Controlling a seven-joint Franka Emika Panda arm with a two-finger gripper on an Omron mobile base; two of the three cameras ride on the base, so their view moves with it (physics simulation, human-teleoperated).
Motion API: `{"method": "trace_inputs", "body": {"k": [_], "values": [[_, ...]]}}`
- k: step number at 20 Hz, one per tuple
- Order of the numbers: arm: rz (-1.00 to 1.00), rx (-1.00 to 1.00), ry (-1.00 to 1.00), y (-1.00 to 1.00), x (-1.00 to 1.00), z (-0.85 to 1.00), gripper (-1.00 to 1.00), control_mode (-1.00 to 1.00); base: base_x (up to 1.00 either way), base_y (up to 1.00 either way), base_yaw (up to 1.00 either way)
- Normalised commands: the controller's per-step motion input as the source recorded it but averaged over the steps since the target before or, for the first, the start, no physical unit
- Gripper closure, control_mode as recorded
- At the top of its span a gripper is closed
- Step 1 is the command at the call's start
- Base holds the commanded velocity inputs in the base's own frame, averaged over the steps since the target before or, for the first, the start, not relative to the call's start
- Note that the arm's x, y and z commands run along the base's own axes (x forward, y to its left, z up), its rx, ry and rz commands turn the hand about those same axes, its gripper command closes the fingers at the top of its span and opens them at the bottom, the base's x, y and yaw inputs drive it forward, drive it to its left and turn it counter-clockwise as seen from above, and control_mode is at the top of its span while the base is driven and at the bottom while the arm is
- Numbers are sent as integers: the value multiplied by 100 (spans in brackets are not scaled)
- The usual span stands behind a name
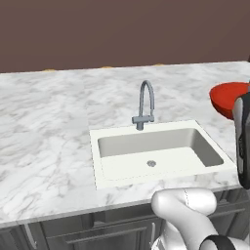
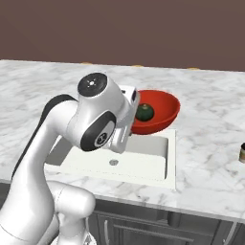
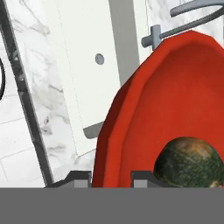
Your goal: Pick the squash from the sink and place it in the bowl. Then pick the bowl and place it in the microwave. Then close the microwave door and press the start button.
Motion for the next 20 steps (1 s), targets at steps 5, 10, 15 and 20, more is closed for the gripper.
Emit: {"method": "trace_inputs", "body": {"k": [5,10,15,20], "values": [[20,8,2,51,-27,44,100,-100,0,0,0],[11,2,1,34,-12,2,100,-100,0,0,0],[2,-1,2,7,0,0,100,100,0,1,0],[0,0,0,0,0,0,100,100,-32,0,0]]}}
